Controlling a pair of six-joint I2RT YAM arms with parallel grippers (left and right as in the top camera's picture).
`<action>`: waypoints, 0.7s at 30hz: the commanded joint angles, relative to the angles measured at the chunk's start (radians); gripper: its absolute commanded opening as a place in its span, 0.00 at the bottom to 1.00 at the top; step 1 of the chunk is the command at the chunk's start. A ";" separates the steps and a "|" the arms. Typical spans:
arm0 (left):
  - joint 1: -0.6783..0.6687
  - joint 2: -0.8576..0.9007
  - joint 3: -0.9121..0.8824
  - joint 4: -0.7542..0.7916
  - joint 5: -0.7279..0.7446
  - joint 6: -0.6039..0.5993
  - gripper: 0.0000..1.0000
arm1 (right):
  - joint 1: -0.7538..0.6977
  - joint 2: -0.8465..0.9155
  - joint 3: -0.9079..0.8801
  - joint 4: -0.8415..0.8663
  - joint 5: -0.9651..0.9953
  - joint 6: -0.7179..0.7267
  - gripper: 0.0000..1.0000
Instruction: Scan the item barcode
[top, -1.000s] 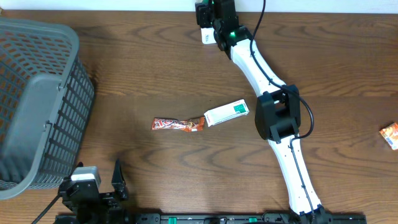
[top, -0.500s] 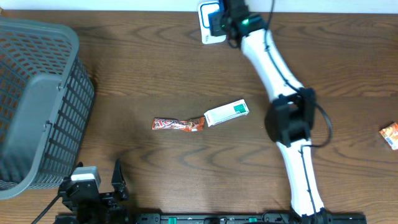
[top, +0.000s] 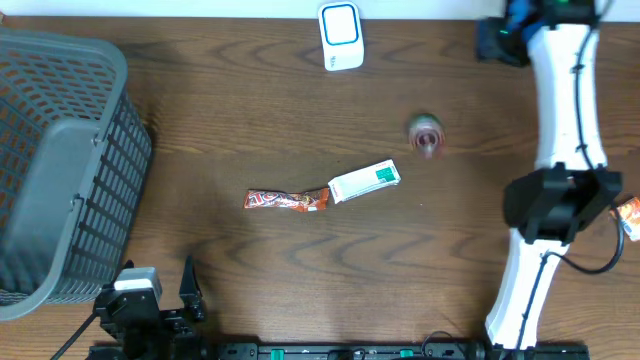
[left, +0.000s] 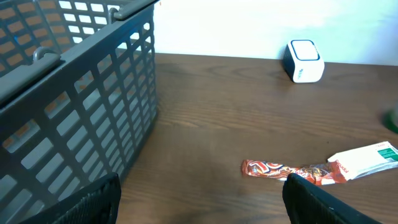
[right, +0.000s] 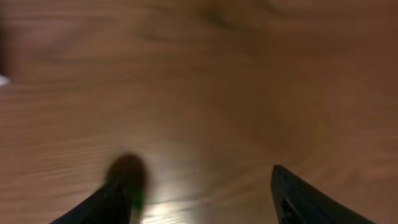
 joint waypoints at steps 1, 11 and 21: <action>-0.003 -0.006 0.002 0.003 0.006 -0.001 0.84 | -0.088 0.044 -0.006 -0.012 0.013 0.043 0.65; -0.003 -0.006 0.002 0.003 0.006 -0.001 0.84 | -0.208 0.116 -0.008 -0.119 -0.244 0.074 0.71; -0.003 -0.006 0.002 0.003 0.006 -0.001 0.84 | -0.094 0.115 -0.008 -0.340 -0.368 0.037 0.99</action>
